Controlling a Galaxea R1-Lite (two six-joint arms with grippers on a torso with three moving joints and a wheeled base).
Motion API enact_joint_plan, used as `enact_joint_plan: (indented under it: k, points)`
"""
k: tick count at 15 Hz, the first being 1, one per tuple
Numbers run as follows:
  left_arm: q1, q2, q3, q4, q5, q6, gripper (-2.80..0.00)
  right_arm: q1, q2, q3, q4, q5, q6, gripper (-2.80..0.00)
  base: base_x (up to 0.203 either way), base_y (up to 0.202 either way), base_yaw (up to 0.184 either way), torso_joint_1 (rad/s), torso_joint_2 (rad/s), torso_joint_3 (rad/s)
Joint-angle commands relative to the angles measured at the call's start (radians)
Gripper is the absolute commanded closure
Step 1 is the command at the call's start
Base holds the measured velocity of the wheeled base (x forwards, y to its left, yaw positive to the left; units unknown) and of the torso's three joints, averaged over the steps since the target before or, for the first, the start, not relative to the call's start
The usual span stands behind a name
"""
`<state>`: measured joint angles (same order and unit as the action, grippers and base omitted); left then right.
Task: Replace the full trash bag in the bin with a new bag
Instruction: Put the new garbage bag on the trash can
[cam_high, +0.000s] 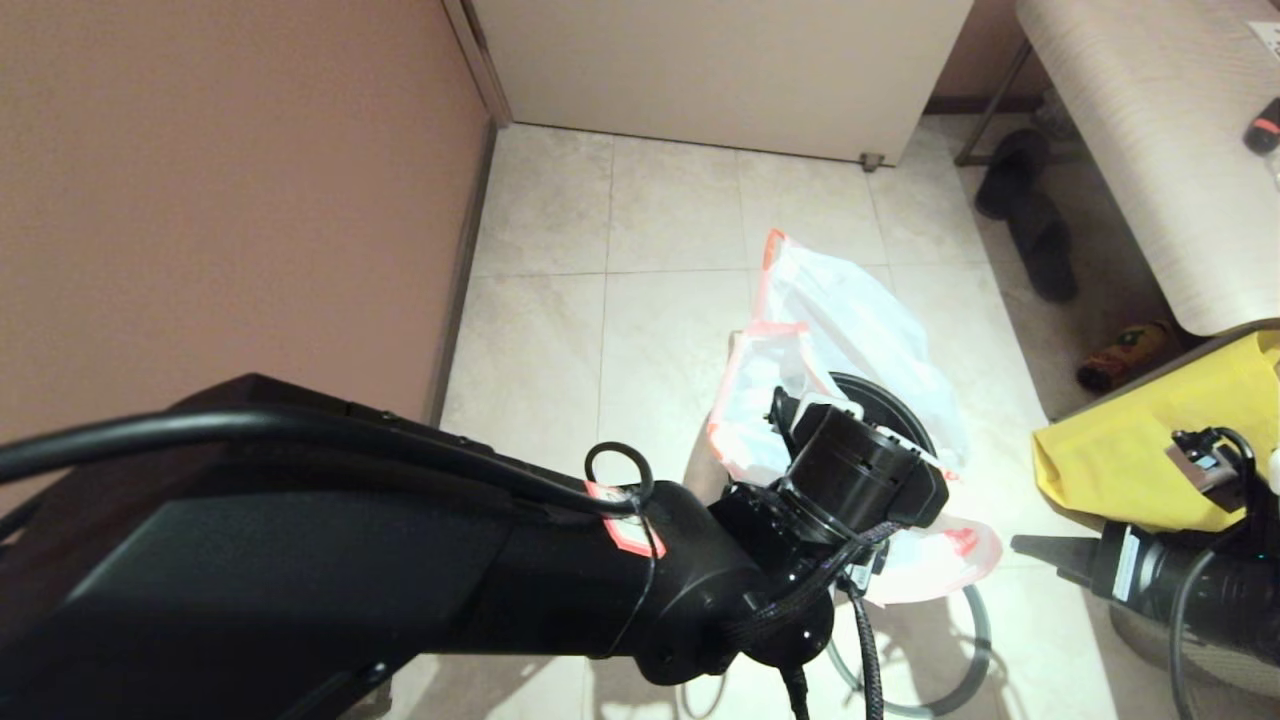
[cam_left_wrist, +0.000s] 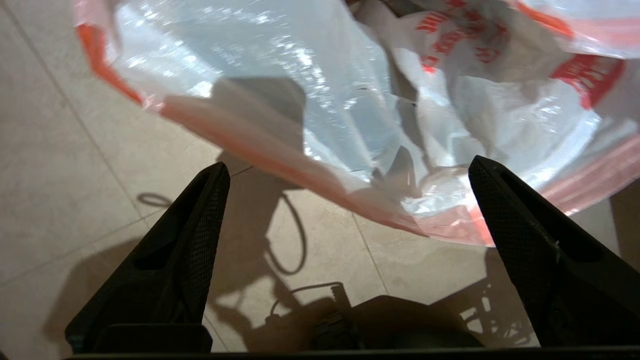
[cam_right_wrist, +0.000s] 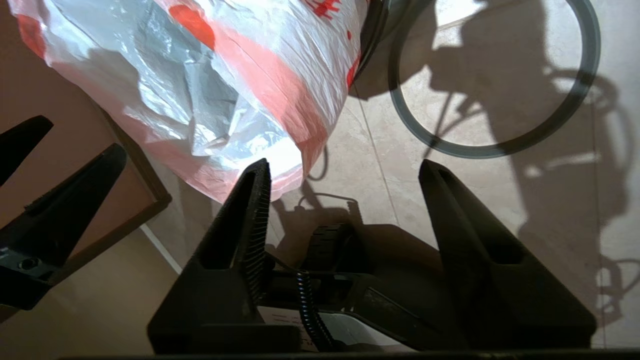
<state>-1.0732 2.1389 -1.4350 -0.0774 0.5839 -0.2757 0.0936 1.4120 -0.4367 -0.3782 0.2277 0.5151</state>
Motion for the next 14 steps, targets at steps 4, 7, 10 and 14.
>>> enact_joint_plan:
  k: [4,7,10,14]
  points:
    - [0.029,-0.037,0.088,-0.007,0.01,-0.075,-2.8,0.137,0.044,0.026,-0.007,-0.114,-0.001,-2.8,0.0,0.0,0.0,0.0,0.0,0.0]
    - [0.052,-0.052,0.14,-0.053,0.01,-0.086,-2.8,0.156,0.158,0.019,-0.05,-0.178,-0.04,-2.8,0.0,0.0,0.0,0.0,0.0,0.0]
    - [0.077,-0.064,0.185,-0.146,0.017,-0.095,-2.8,0.163,0.325,0.016,-0.238,-0.24,-0.051,0.0,0.0,0.0,0.0,0.0,0.0,0.0]
    - [0.084,-0.068,0.219,-0.242,0.018,-0.124,-2.8,0.186,0.463,0.015,-0.512,-0.281,-0.058,0.0,0.0,0.0,0.0,0.0,0.0,0.0]
